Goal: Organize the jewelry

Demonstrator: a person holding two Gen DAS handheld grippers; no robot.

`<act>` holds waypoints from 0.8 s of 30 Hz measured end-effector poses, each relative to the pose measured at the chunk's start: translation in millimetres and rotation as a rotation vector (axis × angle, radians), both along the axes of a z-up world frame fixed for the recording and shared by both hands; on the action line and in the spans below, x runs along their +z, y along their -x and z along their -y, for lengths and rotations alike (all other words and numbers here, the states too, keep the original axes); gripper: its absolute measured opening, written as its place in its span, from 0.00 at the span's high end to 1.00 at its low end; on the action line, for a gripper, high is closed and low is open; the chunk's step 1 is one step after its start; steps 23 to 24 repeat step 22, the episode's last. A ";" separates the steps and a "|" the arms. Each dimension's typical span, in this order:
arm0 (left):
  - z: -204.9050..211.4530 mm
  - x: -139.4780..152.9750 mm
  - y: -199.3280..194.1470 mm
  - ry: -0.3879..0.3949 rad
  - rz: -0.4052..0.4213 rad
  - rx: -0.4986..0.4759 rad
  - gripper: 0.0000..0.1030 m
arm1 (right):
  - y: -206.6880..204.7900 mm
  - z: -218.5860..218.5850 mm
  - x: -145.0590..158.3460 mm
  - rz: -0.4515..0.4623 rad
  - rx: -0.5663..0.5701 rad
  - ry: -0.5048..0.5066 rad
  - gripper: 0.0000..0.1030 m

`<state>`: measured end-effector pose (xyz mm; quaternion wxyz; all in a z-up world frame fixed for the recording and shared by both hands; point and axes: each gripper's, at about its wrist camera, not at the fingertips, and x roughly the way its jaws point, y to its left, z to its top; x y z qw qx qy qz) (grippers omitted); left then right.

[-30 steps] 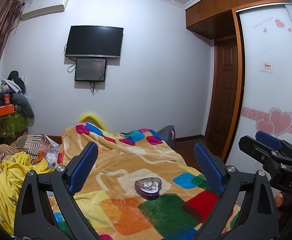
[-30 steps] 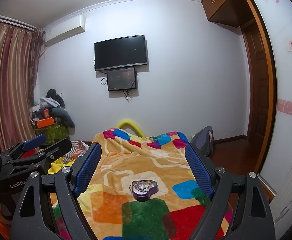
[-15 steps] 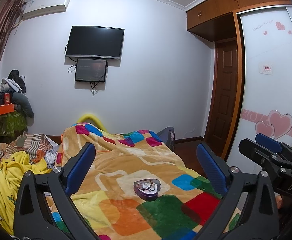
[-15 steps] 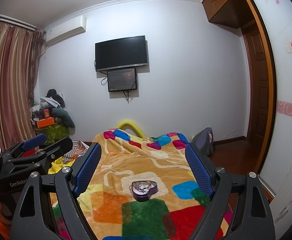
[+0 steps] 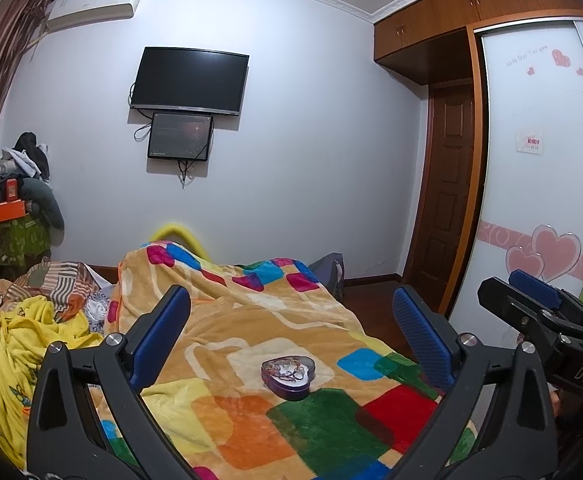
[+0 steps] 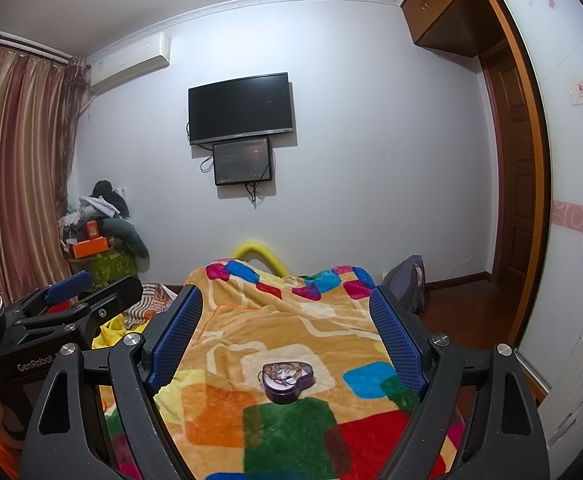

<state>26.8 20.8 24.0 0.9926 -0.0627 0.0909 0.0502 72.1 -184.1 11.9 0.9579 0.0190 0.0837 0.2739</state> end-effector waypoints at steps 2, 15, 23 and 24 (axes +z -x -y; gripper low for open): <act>-0.6 -0.9 -0.6 0.009 -0.003 -0.002 0.01 | -0.1 -0.2 -0.3 -0.001 -0.001 -0.003 0.19; -0.2 -6.9 -4.1 0.004 -0.005 -0.017 0.01 | -5.4 -0.6 -2.4 -0.014 -0.002 -0.006 0.19; -2.8 -12.4 -9.8 0.005 -0.018 -0.011 0.01 | -9.0 -3.3 -5.5 -0.022 0.000 -0.003 0.19; -2.8 -12.4 -9.8 0.005 -0.018 -0.011 0.01 | -9.0 -3.3 -5.5 -0.022 0.000 -0.003 0.19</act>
